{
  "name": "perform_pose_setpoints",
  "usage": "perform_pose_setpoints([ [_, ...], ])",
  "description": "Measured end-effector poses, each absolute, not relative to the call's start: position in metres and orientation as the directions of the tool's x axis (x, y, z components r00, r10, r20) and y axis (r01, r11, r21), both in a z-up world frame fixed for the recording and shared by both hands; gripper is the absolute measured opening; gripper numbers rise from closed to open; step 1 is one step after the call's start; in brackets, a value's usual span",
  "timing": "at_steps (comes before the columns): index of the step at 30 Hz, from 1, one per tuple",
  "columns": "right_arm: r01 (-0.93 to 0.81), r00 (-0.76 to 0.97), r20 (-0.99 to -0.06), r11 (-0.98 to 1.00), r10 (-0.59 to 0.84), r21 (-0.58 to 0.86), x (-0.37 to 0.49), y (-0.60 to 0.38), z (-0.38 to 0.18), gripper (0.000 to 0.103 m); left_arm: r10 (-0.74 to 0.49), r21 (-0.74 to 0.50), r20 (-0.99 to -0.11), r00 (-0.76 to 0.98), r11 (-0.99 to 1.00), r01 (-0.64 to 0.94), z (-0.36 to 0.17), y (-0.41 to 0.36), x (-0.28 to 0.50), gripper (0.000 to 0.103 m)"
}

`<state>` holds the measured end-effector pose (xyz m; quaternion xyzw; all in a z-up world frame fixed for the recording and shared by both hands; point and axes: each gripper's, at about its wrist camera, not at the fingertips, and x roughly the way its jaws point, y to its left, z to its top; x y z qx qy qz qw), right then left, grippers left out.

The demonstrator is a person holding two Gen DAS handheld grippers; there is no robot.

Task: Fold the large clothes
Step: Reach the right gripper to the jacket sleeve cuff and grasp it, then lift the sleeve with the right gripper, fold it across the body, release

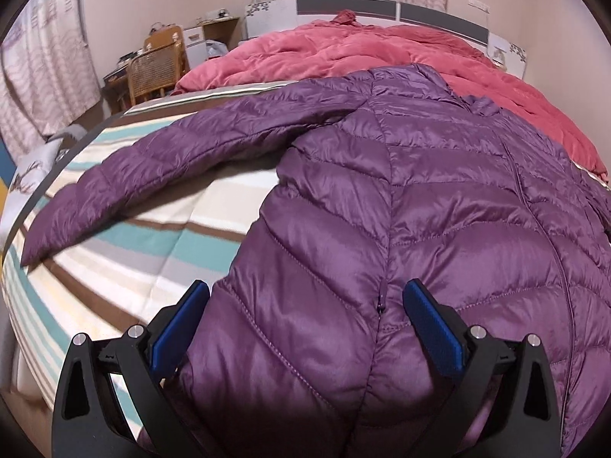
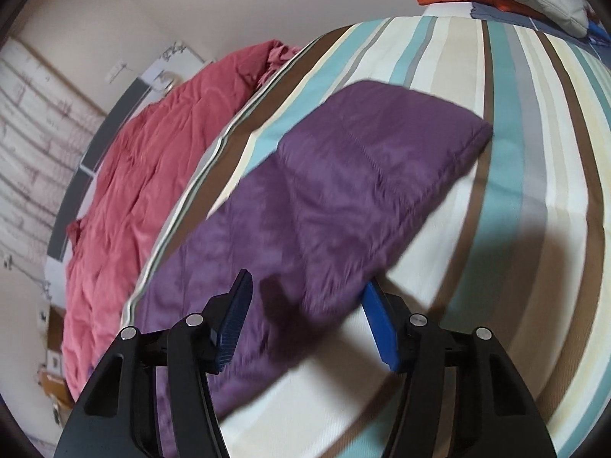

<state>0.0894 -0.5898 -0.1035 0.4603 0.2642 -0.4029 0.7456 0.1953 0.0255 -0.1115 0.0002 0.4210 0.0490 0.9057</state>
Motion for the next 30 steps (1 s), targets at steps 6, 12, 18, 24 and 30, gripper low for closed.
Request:
perform_pose_setpoints([
  [6, 0.861, 0.506, -0.763, 0.183, -0.403, 0.474, 0.09, -0.61, -0.107, 0.035, 0.108, 0.065, -0.765, 0.635, 0.994, -0.09, -0.108, 0.019, 0.195, 0.101],
  [12, 0.876, 0.482, -0.768, 0.248, -0.422, 0.413, 0.096, -0.615, -0.102, 0.015, 0.103, 0.076, -0.771, 0.628, 0.995, -0.071, -0.095, 0.018, 0.211, 0.101],
  [18, 0.872, 0.466, -0.733, 0.398, -0.495, 0.285, 0.115, -0.595, -0.076, 0.015, 0.132, 0.105, -0.787, 0.603, 0.991, -0.08, -0.106, 0.021, 0.229, 0.101],
  [24, 0.801, 0.486, -0.683, 0.59, -0.546, 0.098, 0.151, -0.542, -0.053, 0.015, 0.097, 0.058, -0.804, 0.587, 0.995, -0.085, -0.115, 0.026, 0.228, 0.101],
  [30, 0.651, 0.548, -0.605, 0.749, -0.578, -0.125, 0.192, -0.463, -0.038, 0.015, 0.08, 0.031, -0.813, 0.577, 0.995, -0.094, -0.119, 0.028, 0.229, 0.101],
])
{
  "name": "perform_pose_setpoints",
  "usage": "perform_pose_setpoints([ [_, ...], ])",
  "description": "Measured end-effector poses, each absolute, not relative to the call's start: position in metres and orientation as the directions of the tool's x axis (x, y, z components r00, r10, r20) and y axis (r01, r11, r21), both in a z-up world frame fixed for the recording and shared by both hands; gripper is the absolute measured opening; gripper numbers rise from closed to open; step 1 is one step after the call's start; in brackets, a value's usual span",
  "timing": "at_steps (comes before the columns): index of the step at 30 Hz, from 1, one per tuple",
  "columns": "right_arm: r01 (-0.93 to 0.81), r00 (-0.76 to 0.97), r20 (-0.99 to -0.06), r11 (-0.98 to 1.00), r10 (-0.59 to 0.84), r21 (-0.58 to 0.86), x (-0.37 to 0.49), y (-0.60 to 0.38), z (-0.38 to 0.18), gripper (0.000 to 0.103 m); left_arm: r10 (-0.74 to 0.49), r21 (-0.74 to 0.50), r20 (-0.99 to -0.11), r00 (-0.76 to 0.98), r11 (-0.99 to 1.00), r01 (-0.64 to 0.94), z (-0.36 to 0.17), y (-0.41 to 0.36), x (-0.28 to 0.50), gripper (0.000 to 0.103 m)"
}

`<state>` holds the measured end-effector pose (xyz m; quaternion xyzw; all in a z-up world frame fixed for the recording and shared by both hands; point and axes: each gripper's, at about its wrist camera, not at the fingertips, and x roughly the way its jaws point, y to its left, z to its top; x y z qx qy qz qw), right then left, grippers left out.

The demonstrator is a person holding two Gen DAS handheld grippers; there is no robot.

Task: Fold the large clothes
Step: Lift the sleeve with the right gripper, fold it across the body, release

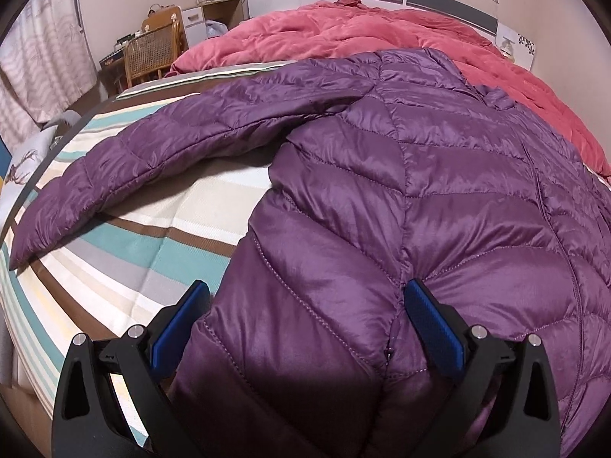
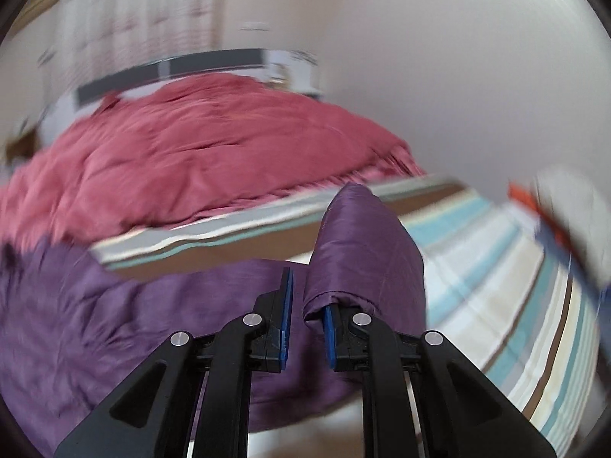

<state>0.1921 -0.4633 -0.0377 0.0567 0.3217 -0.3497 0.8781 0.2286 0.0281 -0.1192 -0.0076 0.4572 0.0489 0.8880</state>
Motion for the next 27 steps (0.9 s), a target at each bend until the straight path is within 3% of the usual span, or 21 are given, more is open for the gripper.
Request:
perform_pose_setpoints([
  [7, 0.38, 0.634, -0.504, 0.804, -0.586, -0.457, 0.233, -0.344, -0.047, 0.015, 0.059, 0.004, -0.816, 0.575, 0.995, -0.095, -0.12, 0.032, 0.229, 0.101],
  [13, 0.177, 0.734, -0.373, 0.691, -0.567, -0.701, 0.239, -0.244, -0.07, 0.015, 0.064, 0.01, -0.813, 0.579, 0.995, -0.096, -0.121, 0.032, 0.228, 0.101],
  [19, -0.019, 0.871, -0.252, 0.482, -0.422, -0.876, 0.222, -0.158, -0.098, 0.015, 0.057, 0.001, -0.814, 0.578, 0.995, -0.097, -0.121, 0.033, 0.227, 0.101],
  [25, -0.136, 0.928, -0.237, 0.331, -0.287, -0.934, 0.208, -0.115, -0.117, 0.015, 0.047, -0.013, -0.815, 0.577, 0.995, -0.099, -0.122, 0.034, 0.227, 0.101],
  [27, -0.208, 0.919, -0.281, 0.266, -0.275, -0.941, 0.208, -0.106, -0.126, 0.014, 0.047, -0.013, -0.815, 0.577, 0.995, -0.099, -0.122, 0.034, 0.227, 0.101],
])
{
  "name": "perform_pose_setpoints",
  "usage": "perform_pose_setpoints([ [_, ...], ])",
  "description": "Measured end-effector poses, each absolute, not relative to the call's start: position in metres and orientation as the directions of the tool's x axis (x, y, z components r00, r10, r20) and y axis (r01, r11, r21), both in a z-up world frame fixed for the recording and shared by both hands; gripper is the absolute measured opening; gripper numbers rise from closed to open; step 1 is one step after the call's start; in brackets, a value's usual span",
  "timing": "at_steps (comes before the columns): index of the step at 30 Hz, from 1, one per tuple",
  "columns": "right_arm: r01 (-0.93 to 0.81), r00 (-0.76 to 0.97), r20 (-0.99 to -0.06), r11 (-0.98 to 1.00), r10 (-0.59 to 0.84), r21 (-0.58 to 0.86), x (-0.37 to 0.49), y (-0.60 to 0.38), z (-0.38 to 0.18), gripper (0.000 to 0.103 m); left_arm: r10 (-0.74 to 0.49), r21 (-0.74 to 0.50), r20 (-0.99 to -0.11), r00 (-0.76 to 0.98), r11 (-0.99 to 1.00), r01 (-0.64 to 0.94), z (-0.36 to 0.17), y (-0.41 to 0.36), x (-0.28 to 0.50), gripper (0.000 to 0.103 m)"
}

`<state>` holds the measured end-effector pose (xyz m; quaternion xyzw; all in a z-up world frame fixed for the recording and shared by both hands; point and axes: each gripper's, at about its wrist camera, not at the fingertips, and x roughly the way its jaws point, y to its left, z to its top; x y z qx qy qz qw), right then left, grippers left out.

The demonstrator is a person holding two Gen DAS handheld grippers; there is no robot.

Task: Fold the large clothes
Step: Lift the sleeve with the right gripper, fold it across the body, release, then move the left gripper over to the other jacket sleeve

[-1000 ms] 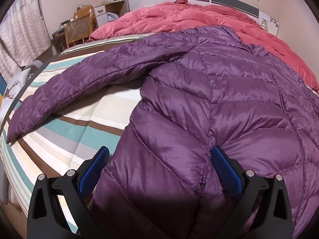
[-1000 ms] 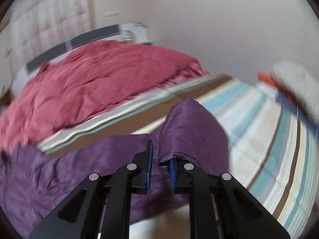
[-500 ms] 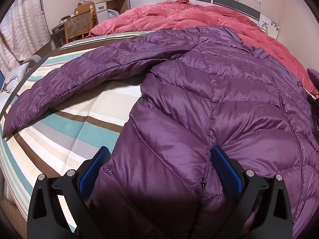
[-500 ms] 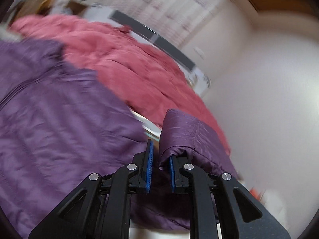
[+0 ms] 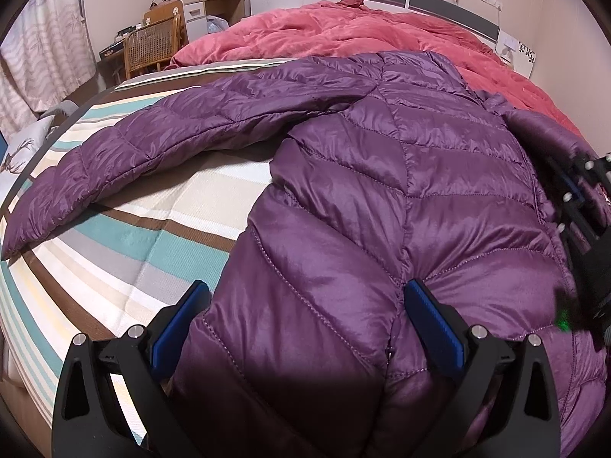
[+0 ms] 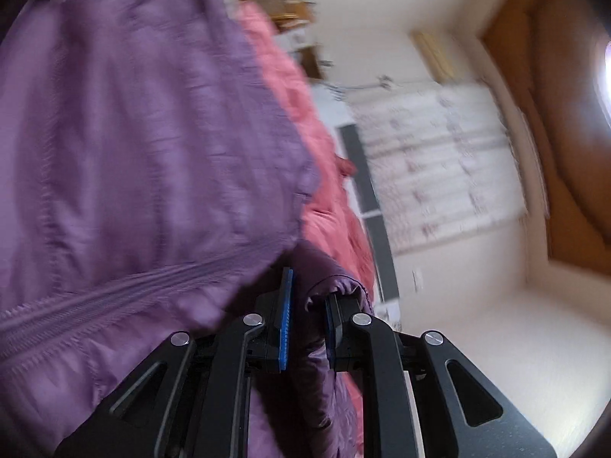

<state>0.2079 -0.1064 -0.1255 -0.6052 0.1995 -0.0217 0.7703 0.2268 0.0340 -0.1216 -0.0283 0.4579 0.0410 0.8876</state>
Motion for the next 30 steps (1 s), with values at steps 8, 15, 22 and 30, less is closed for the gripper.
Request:
perform_pose_setpoints([
  [8, -0.328, 0.765, -0.573, 0.588, -0.293, -0.739, 0.215, -0.133, -0.088, 0.034, 0.045, -0.015, -0.817, 0.575, 0.995, -0.098, -0.122, 0.034, 0.228, 0.101],
  [15, -0.235, 0.732, -0.667, 0.867, -0.14, -0.44, 0.188, -0.16, -0.053, 0.069, 0.04, -0.02, -0.821, 0.57, 0.995, -0.1, -0.122, 0.036, 0.229, 0.101],
  [22, 0.125, 0.761, -0.623, 0.983, -0.182, -0.135, 0.163, -0.246, -0.035, 0.069, 0.042, -0.003, -0.778, 0.627, 0.998, -0.07, -0.091, 0.019, 0.222, 0.101],
  [30, 0.491, 0.606, -0.702, 0.87, -0.374, -0.04, 0.18, -0.326, -0.066, 0.069, -0.132, 0.062, -0.695, 0.707, 0.968, 0.242, -0.05, -0.084, 0.239, 0.101],
])
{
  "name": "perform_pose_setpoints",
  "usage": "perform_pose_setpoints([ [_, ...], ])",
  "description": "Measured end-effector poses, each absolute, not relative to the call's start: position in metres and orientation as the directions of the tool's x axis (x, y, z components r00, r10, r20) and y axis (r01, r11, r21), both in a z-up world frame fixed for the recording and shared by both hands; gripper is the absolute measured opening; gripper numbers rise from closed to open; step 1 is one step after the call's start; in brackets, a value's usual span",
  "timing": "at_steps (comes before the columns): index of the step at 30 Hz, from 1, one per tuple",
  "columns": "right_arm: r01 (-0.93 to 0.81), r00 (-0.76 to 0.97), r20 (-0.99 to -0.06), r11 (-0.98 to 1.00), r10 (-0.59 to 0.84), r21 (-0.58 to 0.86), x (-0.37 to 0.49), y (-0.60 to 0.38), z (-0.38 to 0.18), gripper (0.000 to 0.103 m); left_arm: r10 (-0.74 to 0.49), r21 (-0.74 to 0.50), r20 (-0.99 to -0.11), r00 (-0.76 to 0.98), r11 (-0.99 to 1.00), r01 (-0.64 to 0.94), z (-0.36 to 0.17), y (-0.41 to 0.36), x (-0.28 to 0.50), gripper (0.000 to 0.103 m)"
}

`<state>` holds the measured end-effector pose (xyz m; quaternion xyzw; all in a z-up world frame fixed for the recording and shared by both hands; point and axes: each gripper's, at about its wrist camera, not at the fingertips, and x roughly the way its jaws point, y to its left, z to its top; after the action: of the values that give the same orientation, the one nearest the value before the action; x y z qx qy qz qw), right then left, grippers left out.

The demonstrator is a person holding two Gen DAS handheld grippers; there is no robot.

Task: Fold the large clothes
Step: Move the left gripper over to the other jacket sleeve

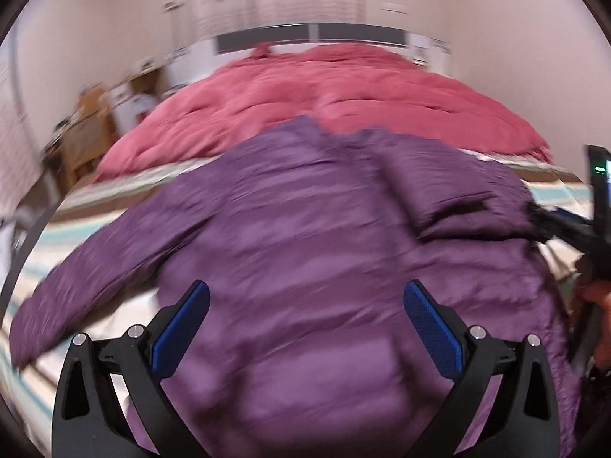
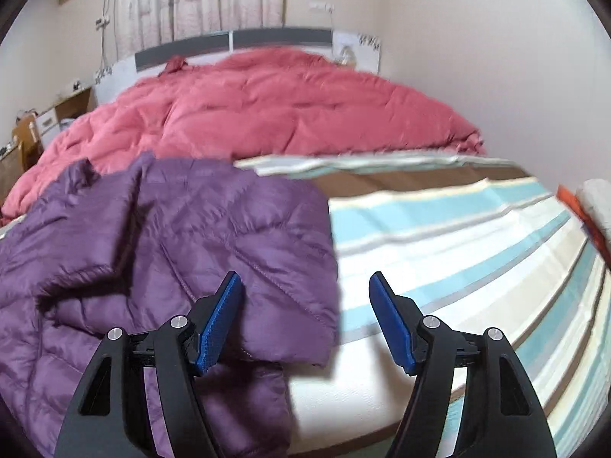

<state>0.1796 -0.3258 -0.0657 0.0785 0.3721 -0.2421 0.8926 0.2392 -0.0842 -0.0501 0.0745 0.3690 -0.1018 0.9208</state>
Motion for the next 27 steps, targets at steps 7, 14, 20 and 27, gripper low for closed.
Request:
perform_pose_setpoints([
  [7, 0.392, 0.605, -0.737, 0.919, -0.302, -0.055, 0.196, -0.308, -0.081, 0.069, -0.195, 0.092, -0.727, 0.658, 0.922, 0.375, -0.06, -0.168, 0.286, 0.101],
  [14, 0.395, 0.591, -0.741, 0.915, -0.318, -0.078, 0.199, -0.314, -0.085, 0.069, -0.112, 0.241, -0.711, 0.694, 0.889, 0.39, -0.076, -0.222, 0.314, 0.101],
  [20, 0.399, 0.589, -0.743, 0.914, -0.319, -0.076, 0.198, -0.316, -0.087, 0.069, -0.097, 0.089, -0.668, 0.738, 0.974, 0.208, -0.07, -0.172, 0.329, 0.092],
  [27, 0.4, 0.587, -0.742, 0.913, -0.323, -0.081, 0.199, -0.316, -0.088, 0.069, -0.163, -0.162, -0.658, 0.735, 0.984, 0.073, -0.078, -0.107, 0.327, 0.091],
])
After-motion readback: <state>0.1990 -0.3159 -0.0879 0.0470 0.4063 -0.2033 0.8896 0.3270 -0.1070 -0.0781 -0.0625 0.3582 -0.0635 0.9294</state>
